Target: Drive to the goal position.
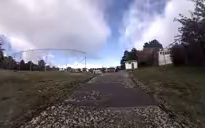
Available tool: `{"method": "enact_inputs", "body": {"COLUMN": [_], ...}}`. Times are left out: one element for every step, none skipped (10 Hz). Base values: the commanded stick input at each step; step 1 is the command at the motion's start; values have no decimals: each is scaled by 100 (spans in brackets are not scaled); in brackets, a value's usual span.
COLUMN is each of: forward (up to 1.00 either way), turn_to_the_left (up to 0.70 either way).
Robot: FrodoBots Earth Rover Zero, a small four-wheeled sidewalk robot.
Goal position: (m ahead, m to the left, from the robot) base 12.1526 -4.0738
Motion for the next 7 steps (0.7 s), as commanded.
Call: {"method": "enact_inputs", "body": {"forward": [24,27,33,51,100,100,100], "turn_to_the_left": [0,0,0,0,0,0,0]}}
